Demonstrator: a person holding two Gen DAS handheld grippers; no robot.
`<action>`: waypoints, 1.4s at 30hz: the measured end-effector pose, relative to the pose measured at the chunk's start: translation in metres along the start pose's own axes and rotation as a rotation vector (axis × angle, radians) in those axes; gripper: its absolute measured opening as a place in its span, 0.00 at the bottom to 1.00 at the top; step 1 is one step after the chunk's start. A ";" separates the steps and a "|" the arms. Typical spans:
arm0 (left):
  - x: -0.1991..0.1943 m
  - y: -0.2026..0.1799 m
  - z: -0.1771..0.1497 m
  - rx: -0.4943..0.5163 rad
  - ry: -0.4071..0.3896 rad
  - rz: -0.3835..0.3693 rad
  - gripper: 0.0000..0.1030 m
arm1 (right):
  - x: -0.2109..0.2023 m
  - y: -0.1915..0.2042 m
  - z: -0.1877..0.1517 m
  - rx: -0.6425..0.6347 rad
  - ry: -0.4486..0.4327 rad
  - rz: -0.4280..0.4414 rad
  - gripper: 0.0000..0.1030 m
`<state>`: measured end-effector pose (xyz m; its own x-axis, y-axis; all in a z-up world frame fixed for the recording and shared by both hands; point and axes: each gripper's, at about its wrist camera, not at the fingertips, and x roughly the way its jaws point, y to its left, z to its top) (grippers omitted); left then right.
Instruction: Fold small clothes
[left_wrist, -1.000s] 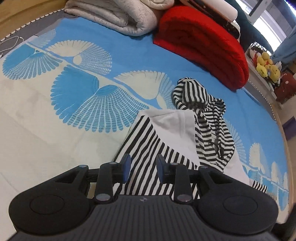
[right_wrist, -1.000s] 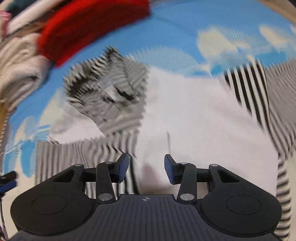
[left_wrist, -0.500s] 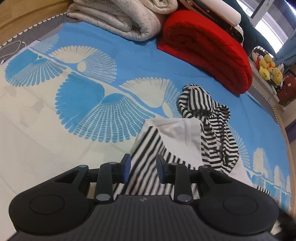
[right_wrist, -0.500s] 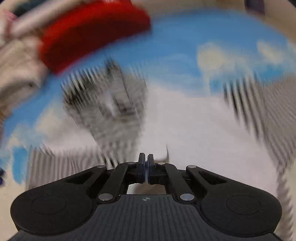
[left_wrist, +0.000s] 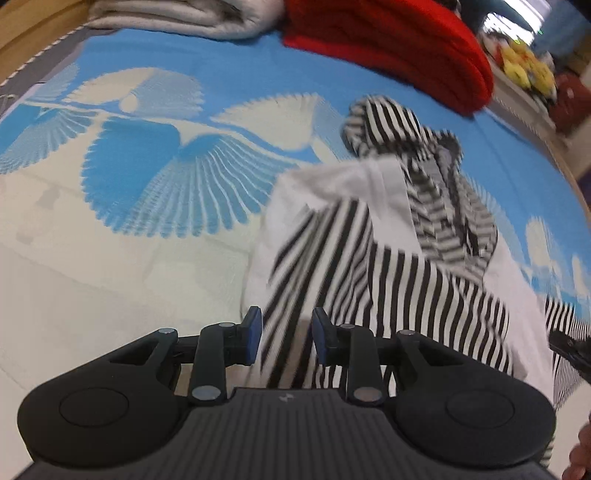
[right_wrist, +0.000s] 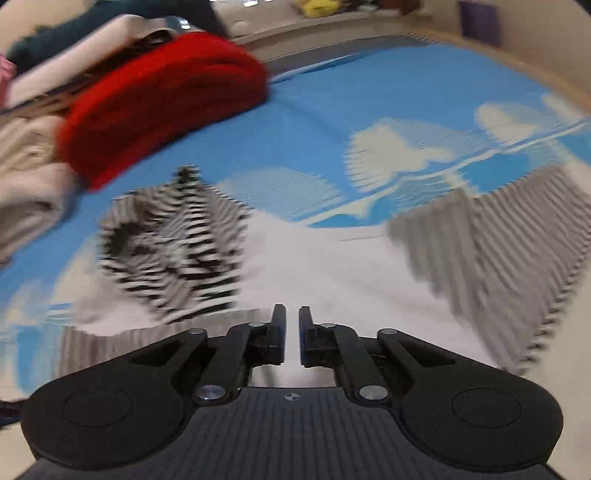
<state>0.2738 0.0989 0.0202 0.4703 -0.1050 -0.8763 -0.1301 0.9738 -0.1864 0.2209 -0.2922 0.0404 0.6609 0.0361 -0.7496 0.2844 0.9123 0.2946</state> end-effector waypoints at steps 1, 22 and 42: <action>0.004 0.000 -0.002 0.006 0.009 0.012 0.31 | 0.005 -0.002 -0.003 0.009 0.031 0.019 0.08; -0.008 0.001 0.007 -0.018 -0.018 0.004 0.31 | 0.012 -0.014 -0.003 0.027 0.028 0.008 0.07; 0.040 -0.022 -0.038 0.219 0.185 0.067 0.34 | 0.053 -0.062 -0.029 0.111 0.233 -0.105 0.10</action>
<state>0.2628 0.0653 -0.0276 0.2975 -0.0539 -0.9532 0.0455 0.9981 -0.0422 0.2182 -0.3354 -0.0343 0.4501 0.0479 -0.8917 0.4259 0.8662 0.2615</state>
